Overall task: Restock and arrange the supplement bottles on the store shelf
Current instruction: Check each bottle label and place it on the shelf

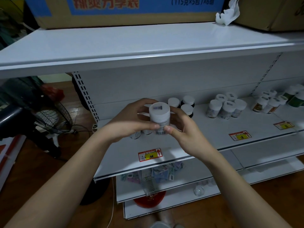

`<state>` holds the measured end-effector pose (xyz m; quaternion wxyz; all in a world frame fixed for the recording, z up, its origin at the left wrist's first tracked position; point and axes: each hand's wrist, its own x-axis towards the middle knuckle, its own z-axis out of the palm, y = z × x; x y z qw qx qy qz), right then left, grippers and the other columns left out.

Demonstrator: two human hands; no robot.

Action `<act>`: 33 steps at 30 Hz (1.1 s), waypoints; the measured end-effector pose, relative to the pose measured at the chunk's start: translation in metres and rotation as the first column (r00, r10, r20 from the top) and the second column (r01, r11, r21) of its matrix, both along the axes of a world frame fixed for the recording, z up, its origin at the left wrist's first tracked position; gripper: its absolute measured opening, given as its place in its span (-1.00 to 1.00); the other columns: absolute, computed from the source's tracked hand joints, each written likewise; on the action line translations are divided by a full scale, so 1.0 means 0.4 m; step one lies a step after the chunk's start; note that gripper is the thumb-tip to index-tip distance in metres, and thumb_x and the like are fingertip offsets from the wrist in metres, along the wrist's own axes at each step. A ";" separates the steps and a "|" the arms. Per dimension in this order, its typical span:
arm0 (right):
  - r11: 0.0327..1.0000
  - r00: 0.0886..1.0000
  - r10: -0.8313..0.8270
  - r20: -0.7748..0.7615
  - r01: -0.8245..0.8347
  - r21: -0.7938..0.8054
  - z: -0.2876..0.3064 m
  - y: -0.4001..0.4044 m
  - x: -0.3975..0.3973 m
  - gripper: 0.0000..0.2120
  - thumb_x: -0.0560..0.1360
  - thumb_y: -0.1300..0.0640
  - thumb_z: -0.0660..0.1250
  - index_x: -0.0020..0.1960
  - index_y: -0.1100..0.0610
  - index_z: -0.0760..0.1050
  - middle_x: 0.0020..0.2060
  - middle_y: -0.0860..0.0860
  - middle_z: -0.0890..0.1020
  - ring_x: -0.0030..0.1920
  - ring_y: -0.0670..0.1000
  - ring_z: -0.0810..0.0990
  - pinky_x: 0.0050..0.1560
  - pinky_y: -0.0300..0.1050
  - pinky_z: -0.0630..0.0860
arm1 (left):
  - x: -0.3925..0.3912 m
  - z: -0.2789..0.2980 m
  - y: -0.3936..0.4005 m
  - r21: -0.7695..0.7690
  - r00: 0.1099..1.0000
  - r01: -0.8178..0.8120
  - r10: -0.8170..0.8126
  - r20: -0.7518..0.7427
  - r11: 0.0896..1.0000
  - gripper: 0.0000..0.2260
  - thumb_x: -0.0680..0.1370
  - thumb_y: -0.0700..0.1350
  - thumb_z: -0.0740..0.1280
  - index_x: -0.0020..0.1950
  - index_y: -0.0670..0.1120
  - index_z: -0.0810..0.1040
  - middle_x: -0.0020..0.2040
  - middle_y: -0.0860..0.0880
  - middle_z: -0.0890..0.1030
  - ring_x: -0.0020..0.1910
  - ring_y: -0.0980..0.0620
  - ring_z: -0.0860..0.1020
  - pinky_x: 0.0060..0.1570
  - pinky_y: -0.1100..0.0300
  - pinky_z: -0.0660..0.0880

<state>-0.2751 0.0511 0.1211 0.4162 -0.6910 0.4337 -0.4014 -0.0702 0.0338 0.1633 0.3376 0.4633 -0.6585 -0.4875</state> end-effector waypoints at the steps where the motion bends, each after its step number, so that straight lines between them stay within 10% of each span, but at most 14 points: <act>1: 1.000 1.000 -0.001 -0.011 0.000 -0.010 -0.006 -0.001 -0.001 -0.52 0.57 0.26 0.34 0.44 0.06 0.31 0.34 -0.05 0.52 0.37 -0.14 0.47 0.41 -0.02 0.41 | 0.001 -0.005 0.000 -0.009 1.000 0.005 -0.005 0.007 1.000 -0.46 0.37 -0.30 0.57 0.29 0.01 0.53 0.15 0.04 0.65 0.11 0.12 0.63 0.04 0.21 0.61; 8: 0.999 1.000 0.024 0.003 -0.024 -0.031 -0.024 -0.007 -0.002 -0.52 0.56 0.36 0.32 0.40 0.06 0.33 0.33 -0.07 0.51 0.38 -0.16 0.45 0.40 -0.15 0.39 | 0.002 -0.011 0.002 -0.059 0.999 0.003 0.000 0.052 0.998 -0.48 0.37 -0.25 0.59 0.20 0.11 0.50 0.14 0.13 0.62 0.07 0.23 0.61 -0.10 0.37 0.54; 21: 0.968 0.987 -0.161 0.009 0.157 0.197 -0.136 -0.067 0.006 -0.66 0.63 0.20 0.24 0.40 0.13 0.37 0.28 -0.02 0.54 0.23 -0.19 0.51 0.31 -0.17 0.41 | 0.007 -0.047 -0.067 -0.024 0.948 -0.316 0.315 -0.041 0.948 -0.70 0.42 -0.06 0.56 0.09 0.06 0.58 0.00 0.07 0.66 0.00 0.02 0.67 0.06 -0.12 0.63; 33: 0.991 0.774 0.038 -0.632 0.051 0.122 -0.370 -0.168 0.061 -0.51 0.69 0.11 0.09 0.58 0.19 0.10 0.59 0.11 0.12 0.59 0.11 0.04 0.54 -0.11 -0.05 | 0.006 -0.117 -0.280 -0.137 0.881 -0.424 0.443 0.165 0.895 -0.50 0.45 -0.18 0.51 0.36 -0.05 0.46 0.19 -0.06 0.56 0.12 -0.02 0.55 0.13 0.11 0.49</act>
